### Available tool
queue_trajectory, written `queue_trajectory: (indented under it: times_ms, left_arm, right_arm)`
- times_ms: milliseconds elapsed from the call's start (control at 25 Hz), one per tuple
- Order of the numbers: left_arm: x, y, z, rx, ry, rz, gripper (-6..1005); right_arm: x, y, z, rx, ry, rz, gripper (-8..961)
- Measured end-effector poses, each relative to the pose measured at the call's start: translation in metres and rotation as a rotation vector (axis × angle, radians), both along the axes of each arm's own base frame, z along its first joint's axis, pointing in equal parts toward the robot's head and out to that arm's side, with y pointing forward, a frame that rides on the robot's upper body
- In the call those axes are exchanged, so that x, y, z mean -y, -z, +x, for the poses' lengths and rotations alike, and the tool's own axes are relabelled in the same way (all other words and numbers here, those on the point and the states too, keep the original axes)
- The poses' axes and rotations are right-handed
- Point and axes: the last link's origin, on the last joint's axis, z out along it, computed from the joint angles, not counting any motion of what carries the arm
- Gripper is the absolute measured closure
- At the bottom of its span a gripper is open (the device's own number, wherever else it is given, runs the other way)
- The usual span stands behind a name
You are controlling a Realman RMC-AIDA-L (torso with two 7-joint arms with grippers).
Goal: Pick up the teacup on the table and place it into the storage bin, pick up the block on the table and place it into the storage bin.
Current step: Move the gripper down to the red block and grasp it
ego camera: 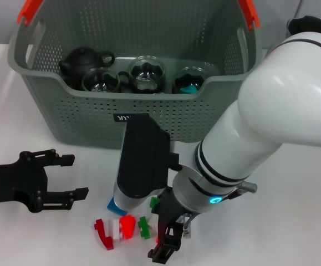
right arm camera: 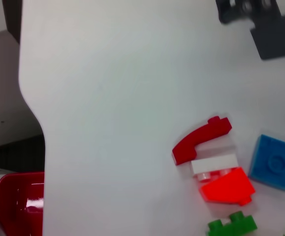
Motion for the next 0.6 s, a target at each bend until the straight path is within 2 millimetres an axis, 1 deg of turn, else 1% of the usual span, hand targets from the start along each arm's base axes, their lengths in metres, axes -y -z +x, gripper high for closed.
queue_trajectory:
  times_ms: [240,440,600]
  left_arm:
    - [0.0,0.0,0.0,0.002,-0.003,0.002,172]
    - [0.0,-0.001,0.0,0.002,-0.006,0.002,172]
    - [0.0,-0.001,0.0,0.002,-0.007,0.002,172]
  right_arm:
    - [0.001,-0.004,0.001,0.019,-0.008,-0.01,59]
    - [0.007,-0.008,-0.001,0.029,-0.021,-0.036,59]
    - [0.009,-0.011,0.002,0.046,-0.014,-0.048,59]
